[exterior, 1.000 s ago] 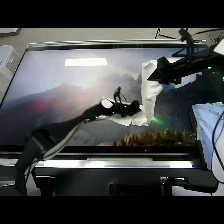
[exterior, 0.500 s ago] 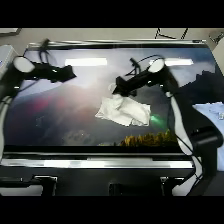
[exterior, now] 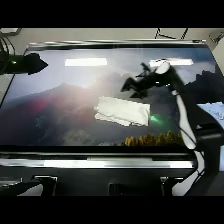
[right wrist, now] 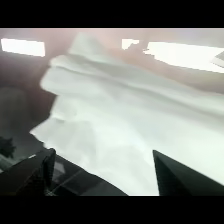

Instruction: Fold the clothes and pants, and hang the long-sleeved shirts on hangers.

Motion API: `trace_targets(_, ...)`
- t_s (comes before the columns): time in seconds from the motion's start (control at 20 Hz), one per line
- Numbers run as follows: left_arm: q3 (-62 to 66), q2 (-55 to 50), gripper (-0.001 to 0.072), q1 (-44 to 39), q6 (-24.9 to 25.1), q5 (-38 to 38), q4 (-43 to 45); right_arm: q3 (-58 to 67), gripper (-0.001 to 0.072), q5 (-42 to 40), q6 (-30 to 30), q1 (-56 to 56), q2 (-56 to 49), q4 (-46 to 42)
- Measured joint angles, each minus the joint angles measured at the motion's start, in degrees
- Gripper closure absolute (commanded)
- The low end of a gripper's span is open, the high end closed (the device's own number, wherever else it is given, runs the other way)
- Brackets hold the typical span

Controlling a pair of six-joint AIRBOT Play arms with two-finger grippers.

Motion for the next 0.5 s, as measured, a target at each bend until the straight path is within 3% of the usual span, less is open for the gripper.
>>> trace_targets(0.15,0.0,0.7,0.0684,0.2,0.9,-1.3,0.2,-4.4,0.0033,8.4,0.0,-9.4,4.3,-9.5)
trace_targets(0.25,0.0,0.9,0.0685,0.2,1.1,-1.9,0.2,-11.8,0.0033,9.4,-0.7,-13.0,6.6,-11.2)
trace_targets(0.5,0.0,1.2,0.0684,0.1,1.0,-2.7,0.1,-30.8,0.0042,-0.9,-9.1,-16.1,8.8,0.6)
